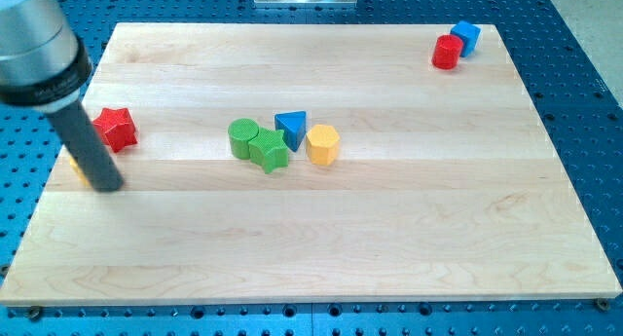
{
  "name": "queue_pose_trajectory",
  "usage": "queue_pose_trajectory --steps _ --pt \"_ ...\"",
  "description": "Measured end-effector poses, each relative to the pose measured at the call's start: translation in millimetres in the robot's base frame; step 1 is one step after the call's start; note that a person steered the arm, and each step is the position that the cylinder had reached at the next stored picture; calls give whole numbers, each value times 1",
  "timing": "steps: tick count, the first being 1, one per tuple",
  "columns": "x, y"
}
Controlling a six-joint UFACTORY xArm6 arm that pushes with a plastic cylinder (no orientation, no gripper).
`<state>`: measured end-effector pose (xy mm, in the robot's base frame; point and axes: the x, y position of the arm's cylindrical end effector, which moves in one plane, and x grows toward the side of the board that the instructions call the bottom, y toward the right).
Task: Place the heart above the triangle
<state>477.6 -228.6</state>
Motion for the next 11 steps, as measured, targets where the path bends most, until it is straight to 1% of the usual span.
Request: queue_pose_trajectory --steps 1,2,3,4,5,6,7,8,9,10,11 --pt "16 -3" --pt "31 -48" --pt "1 -20" --pt "-32 23" --pt "-41 25" --pt "-20 2" --pt "-4 -59" --pt "-50 -13" --pt "-86 68" --pt "-88 120" --pt "-114 151"
